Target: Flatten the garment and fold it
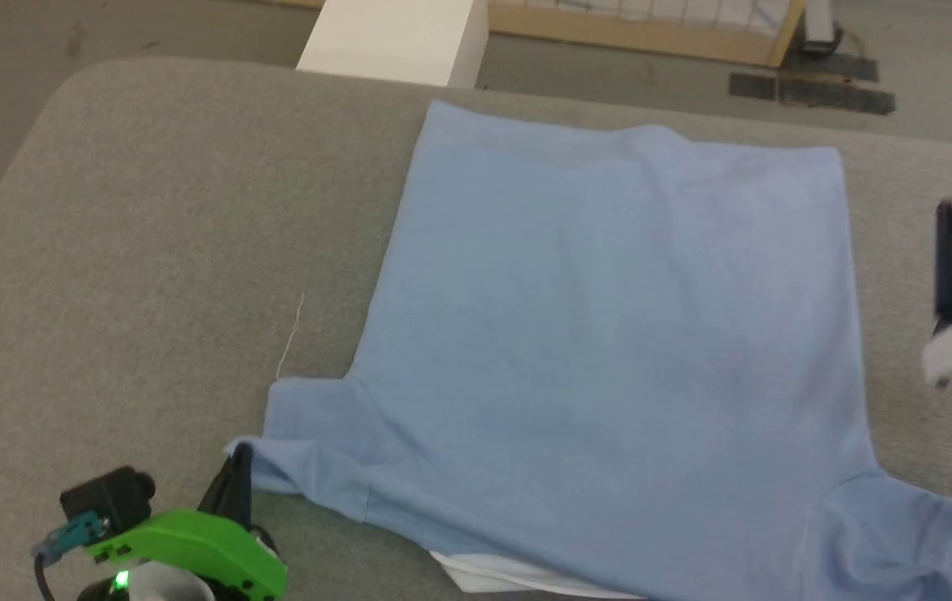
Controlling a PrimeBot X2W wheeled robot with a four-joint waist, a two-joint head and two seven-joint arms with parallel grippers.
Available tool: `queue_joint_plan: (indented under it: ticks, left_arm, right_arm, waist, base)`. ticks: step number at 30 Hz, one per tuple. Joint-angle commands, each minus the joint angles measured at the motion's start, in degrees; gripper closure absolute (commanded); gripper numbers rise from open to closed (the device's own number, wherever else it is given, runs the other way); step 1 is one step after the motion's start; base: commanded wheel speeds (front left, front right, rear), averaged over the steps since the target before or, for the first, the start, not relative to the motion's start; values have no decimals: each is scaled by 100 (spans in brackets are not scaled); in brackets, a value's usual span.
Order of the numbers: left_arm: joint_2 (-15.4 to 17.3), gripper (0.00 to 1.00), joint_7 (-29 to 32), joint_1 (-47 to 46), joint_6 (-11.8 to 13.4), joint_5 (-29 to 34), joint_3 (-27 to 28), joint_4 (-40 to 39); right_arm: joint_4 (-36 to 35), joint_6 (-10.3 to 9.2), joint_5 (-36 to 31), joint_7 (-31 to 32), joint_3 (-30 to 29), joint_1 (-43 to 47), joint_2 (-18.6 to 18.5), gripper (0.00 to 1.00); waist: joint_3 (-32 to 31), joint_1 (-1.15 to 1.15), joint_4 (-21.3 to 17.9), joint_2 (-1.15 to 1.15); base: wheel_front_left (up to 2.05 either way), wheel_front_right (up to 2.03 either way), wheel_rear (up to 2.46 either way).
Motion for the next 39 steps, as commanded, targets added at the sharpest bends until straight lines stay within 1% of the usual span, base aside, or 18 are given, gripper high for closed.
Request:
queue_joint_plan:
  ticks: [1,3,7,10,13,14,17,23,24,25,26,27,28,29,32,35,39]
  left_arm:
    - [-59,100,-76,-171,-52,5,-27,-38]
    - [-121,100,-132,-298,-104,0,-92,-63]
    - [-270,100,-263,-532,-216,-12,-238,-79]
    - [-381,100,-369,-671,-297,-33,-346,-71]
    - [-448,100,-442,-774,-358,-49,-432,-33]
    - [-472,100,-471,-807,-379,-62,-457,-14]
    - [-526,100,-535,-895,-438,-101,-526,52]
    - [-578,100,-645,-1030,-513,-138,-604,189]
    - [-583,100,-669,-1050,-521,-140,-608,210]
    - [-586,100,-681,-1066,-529,-144,-615,234]
    - [-587,100,-689,-1078,-534,-145,-620,253]
    - [-587,100,-704,-1093,-534,-146,-616,273]
    - [-587,100,-716,-1104,-533,-146,-612,288]
    - [-584,100,-728,-1119,-537,-145,-611,308]
    - [-559,100,-758,-1131,-533,-136,-592,367]
    - [-510,100,-781,-1096,-509,-108,-567,436]
    - [-394,100,-747,-898,-413,-48,-531,504]
  right_arm:
    - [245,-8,-63,55,-71,-418,-115,0]
    - [653,-8,-190,240,-161,-986,-286,0]
    - [1389,-8,-480,849,-362,-2024,-624,0]
    - [1768,-8,-755,1475,-569,-2658,-802,0]
    - [1962,-8,-1072,2185,-831,-3096,-884,0]
    - [2000,-8,-1228,2497,-944,-3231,-898,0]
    - [1924,-8,-1598,3167,-1193,-3527,-881,0]
    - [1478,-8,-2143,4333,-1470,-3833,-717,0]
    - [1372,-8,-2235,4531,-1500,-3838,-685,2]
    - [1266,-8,-2317,4706,-1499,-3826,-662,51]
    - [1176,-8,-2369,4830,-1501,-3813,-651,59]
    - [1075,-8,-2415,4958,-1499,-3796,-649,76]
    - [1034,-8,-2422,5014,-1474,-3785,-698,85]
    - [1073,-8,-2366,4953,-1397,-3798,-848,100]
    - [794,-8,-2286,4570,-1308,-3588,-792,100]
    - [599,-8,-2094,3722,-1218,-3156,-836,100]
    - [510,-8,-1728,2272,-1137,-2130,-821,100]
  waist:
    - [505,0,458,37]
    - [761,0,633,37]
    - [1279,0,969,37]
    - [1628,0,1182,37]
    - [1886,0,1326,37]
    - [1974,0,1369,37]
    - [2179,0,1454,37]
    - [2495,0,1463,37]
    - [2525,0,1449,37]
    - [2541,0,1435,37]
    - [2551,0,1421,37]
    - [2557,0,1397,37]
    - [2555,0,1380,37]
    - [2541,0,1351,37]
    - [2385,0,1249,37]
    - [2062,0,1131,37]
    - [1387,0,897,37]
  base:
    - [0,0,0]
    - [0,0,0]
    - [0,0,0]
    - [0,0,0]
    - [0,0,0]
    - [0,0,0]
    - [0,0,0]
    - [0,0,0]
    - [0,0,0]
    - [0,0,0]
    - [0,0,0]
    - [0,0,0]
    - [0,0,0]
    - [0,0,0]
    - [0,0,0]
    - [0,0,0]
    - [0,0,0]
